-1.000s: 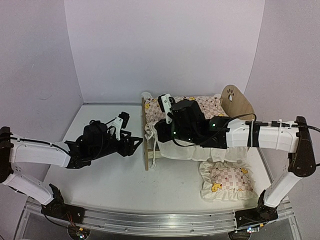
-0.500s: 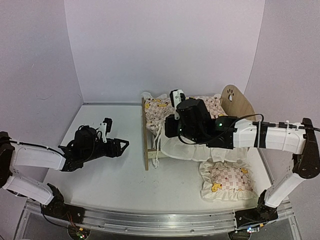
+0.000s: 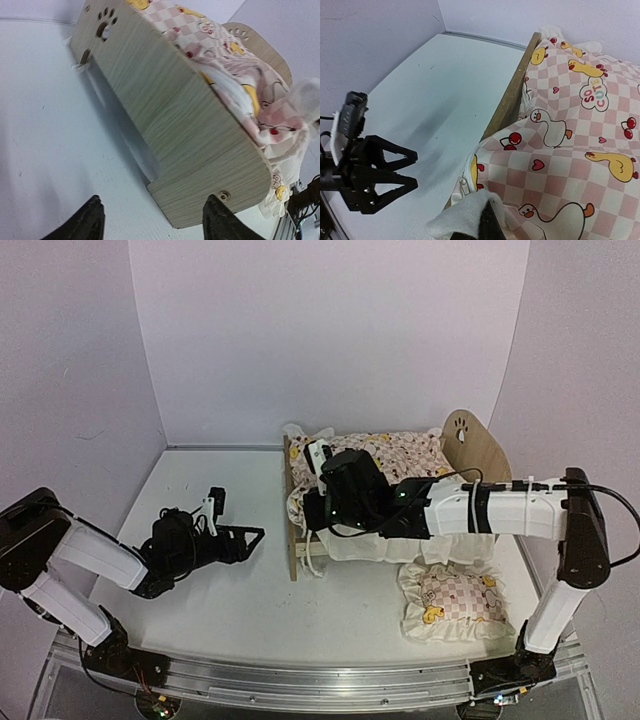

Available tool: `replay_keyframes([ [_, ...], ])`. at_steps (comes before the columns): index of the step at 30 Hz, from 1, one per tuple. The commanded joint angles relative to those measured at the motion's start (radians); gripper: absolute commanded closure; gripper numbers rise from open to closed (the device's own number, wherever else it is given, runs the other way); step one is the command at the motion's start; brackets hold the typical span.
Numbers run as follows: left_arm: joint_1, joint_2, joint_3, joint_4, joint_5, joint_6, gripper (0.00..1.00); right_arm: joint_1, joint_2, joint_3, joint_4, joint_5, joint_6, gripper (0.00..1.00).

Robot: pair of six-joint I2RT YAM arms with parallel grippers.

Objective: Set up the pet bed

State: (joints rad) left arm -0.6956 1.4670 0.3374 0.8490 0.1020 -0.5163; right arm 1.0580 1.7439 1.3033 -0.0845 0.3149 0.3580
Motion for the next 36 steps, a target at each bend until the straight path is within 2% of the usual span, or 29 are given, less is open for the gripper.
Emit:
replay_keyframes([
  [1,-0.034,-0.069,-0.019,0.171,0.023,0.047,0.22,0.000,0.024,0.098,-0.038,0.103,-0.003,1.00],
  [4,-0.091,-0.120,-0.044,0.169,-0.018,0.077,0.17,0.001,0.025,0.099,-0.046,0.068,0.003,1.00],
  [8,-0.186,-0.133,-0.043,0.167,-0.052,0.098,0.17,0.001,0.059,0.132,-0.063,-0.038,0.033,1.00],
  [13,-0.219,-0.140,0.024,0.081,-0.089,0.128,0.16,0.000,0.084,0.189,-0.146,-0.101,0.064,0.99],
  [15,-0.222,-0.129,0.051,0.048,-0.133,0.140,0.16,-0.001,0.079,0.203,-0.189,-0.135,0.073,0.87],
  [19,-0.224,-0.101,0.112,-0.031,-0.156,0.153,0.15,-0.002,0.090,0.262,-0.347,-0.160,0.099,0.81],
  [25,-0.223,-0.058,0.156,-0.072,-0.162,0.140,0.14,-0.003,0.029,0.255,-0.486,-0.232,0.100,0.58],
  [30,-0.223,-0.031,0.195,-0.111,-0.156,0.148,0.13,-0.002,-0.004,0.234,-0.535,-0.331,0.102,0.46],
  [36,-0.222,-0.021,0.252,-0.190,-0.199,0.159,0.15,-0.001,-0.101,0.133,-0.542,-0.454,0.072,0.33],
])
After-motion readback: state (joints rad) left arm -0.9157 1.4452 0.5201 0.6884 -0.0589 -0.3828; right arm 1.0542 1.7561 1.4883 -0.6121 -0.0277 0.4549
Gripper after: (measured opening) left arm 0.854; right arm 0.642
